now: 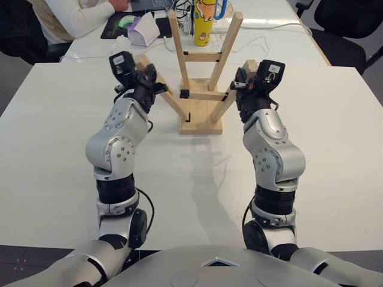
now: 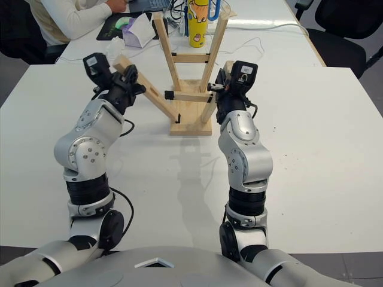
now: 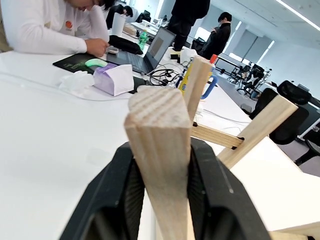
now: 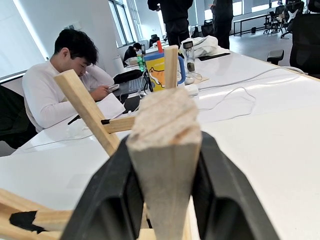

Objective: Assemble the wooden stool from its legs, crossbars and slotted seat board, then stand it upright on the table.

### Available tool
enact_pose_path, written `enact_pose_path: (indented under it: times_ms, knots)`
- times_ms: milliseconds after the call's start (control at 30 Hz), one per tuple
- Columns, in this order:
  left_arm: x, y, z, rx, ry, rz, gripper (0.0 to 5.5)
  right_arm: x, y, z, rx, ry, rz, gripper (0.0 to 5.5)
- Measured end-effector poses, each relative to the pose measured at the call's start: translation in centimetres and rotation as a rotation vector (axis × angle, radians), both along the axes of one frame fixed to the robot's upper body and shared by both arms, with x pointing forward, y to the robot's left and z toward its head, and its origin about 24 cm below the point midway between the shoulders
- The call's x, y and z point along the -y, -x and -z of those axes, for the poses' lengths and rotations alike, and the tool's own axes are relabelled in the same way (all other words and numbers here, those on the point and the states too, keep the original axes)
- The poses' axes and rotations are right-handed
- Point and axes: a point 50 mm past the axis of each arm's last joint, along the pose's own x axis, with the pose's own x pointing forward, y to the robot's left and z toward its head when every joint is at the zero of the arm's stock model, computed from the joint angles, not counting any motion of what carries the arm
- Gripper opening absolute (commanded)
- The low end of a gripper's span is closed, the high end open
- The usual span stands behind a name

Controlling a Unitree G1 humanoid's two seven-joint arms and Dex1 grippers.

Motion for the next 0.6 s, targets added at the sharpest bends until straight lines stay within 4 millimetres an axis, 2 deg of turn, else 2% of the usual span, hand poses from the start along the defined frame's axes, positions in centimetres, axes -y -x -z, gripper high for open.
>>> enact_pose_path:
  times_ms: [167,333,600]
  knots:
    - [-0.2,0.0,-0.2,-0.023,0.029,-0.026,1.03,-0.1,0.1,0.0,0.002,0.007,0.005,1.04]
    - [-1.0,0.7,0.5,-0.076,0.097,-0.092,1.03,-0.1,0.5,0.1,0.005,0.001,0.03,1.04]
    - [-0.1,1.3,0.1,-0.102,0.075,-0.102,1.03,-0.5,0.7,0.0,0.014,0.025,0.049,1.04]
